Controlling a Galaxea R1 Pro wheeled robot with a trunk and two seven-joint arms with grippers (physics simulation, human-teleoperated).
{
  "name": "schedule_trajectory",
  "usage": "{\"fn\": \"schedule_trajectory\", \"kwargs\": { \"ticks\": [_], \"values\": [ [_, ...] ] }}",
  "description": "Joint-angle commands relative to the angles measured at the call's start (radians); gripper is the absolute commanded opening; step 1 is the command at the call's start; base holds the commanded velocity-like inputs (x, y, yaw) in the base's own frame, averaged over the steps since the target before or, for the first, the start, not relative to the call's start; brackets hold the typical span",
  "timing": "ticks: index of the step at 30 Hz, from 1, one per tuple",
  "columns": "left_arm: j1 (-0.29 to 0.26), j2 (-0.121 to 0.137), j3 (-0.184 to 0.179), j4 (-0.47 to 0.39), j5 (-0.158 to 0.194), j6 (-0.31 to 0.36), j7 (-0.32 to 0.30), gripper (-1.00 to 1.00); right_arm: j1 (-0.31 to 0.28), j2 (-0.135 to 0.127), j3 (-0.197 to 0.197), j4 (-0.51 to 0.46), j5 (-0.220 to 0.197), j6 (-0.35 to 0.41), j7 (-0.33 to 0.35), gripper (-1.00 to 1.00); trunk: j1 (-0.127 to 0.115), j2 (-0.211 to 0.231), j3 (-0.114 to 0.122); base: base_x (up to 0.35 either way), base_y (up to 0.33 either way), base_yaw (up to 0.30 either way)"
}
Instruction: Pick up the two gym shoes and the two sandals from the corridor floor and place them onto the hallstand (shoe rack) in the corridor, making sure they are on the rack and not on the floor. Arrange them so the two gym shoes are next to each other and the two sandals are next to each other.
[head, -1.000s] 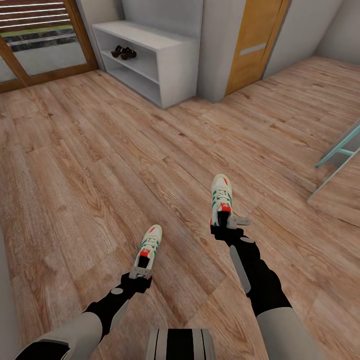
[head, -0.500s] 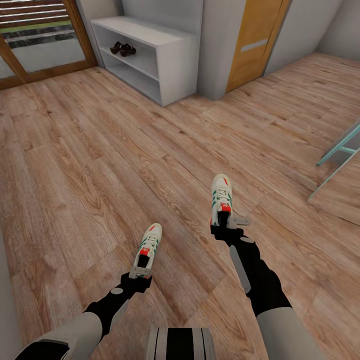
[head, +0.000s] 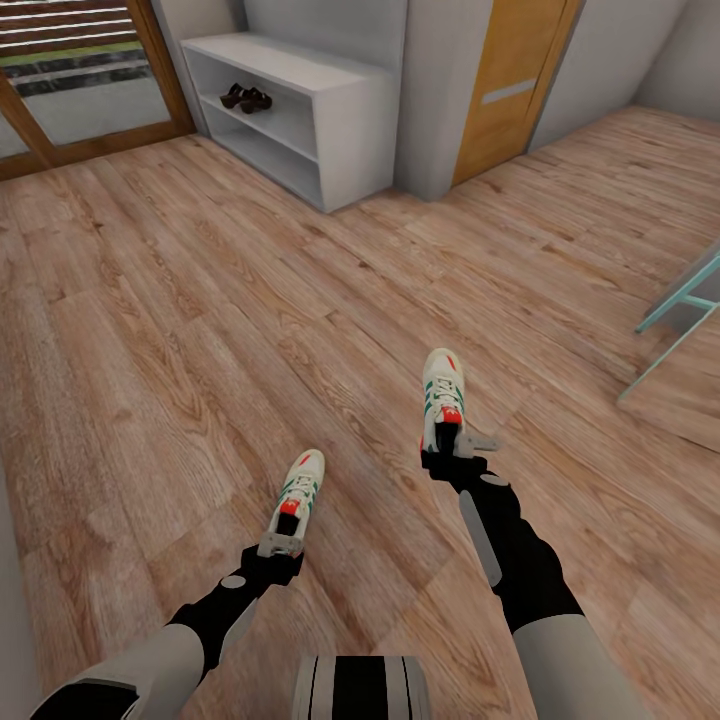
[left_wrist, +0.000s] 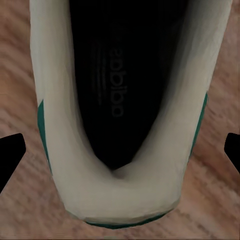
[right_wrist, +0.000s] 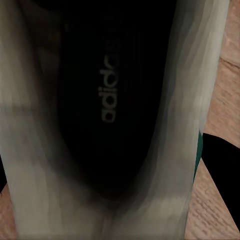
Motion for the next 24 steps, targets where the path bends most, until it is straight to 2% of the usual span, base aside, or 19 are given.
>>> {"fn": "schedule_trajectory", "kwargs": {
  "ticks": [1, 20, 21, 24],
  "values": [
    [-0.001, 0.0, -0.002, 0.001, -0.007, -0.004, 0.001, 1.0, 0.0, 0.0, 0.002, -0.001, -0.011, 0.003, -0.009, -1.0, 0.0, 0.0, -0.001, 0.098, 0.027, 0.0],
    [-0.001, 0.0, -0.003, -0.001, -0.007, -0.004, 0.002, 1.0, 0.0, 0.0, 0.002, -0.001, -0.011, 0.003, -0.009, -1.0, 0.0, 0.0, -0.001, 0.015, 0.004, 0.0],
    [-0.001, 0.0, -0.003, -0.001, -0.007, -0.004, 0.002, -1.0, 0.0, 0.0, 0.002, -0.001, -0.011, 0.003, -0.009, -1.0, 0.0, 0.0, -0.001, 0.0, 0.0, 0.0],
    [-0.001, 0.0, -0.002, -0.001, -0.007, -0.004, 0.002, -1.0, 0.0, 0.0, 0.002, -0.001, -0.011, 0.003, -0.009, -1.0, 0.0, 0.0, -0.001, 0.0, 0.0, 0.0]
  ]
}}
